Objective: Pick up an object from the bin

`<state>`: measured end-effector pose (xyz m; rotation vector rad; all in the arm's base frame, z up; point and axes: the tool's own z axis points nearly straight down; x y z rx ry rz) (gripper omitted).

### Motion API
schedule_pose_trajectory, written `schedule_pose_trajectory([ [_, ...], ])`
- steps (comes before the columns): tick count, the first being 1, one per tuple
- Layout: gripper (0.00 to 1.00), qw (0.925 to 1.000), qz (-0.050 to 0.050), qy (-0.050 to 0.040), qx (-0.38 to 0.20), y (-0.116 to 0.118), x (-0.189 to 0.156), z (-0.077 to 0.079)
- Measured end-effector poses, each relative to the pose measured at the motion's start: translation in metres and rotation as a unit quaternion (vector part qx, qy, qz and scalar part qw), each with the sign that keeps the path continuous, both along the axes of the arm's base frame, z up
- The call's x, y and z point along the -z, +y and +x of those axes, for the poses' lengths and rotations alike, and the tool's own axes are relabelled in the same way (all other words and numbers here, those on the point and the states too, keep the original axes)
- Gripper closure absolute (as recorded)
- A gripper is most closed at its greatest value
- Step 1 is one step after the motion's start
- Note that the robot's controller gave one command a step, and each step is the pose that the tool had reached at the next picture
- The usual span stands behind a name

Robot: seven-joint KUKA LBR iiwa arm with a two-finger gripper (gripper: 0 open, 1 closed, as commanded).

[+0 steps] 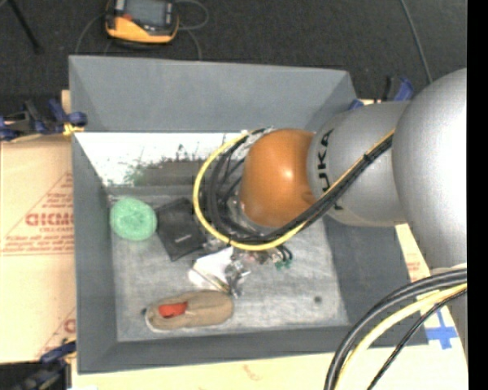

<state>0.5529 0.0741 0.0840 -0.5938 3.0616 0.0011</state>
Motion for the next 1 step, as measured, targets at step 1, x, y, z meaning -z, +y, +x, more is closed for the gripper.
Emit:
schedule_pose_trajectory([
  [1, 1.0, 0.9999, -0.002, 0.0089, 0.012, -0.0021, -0.1326, 0.0139],
])
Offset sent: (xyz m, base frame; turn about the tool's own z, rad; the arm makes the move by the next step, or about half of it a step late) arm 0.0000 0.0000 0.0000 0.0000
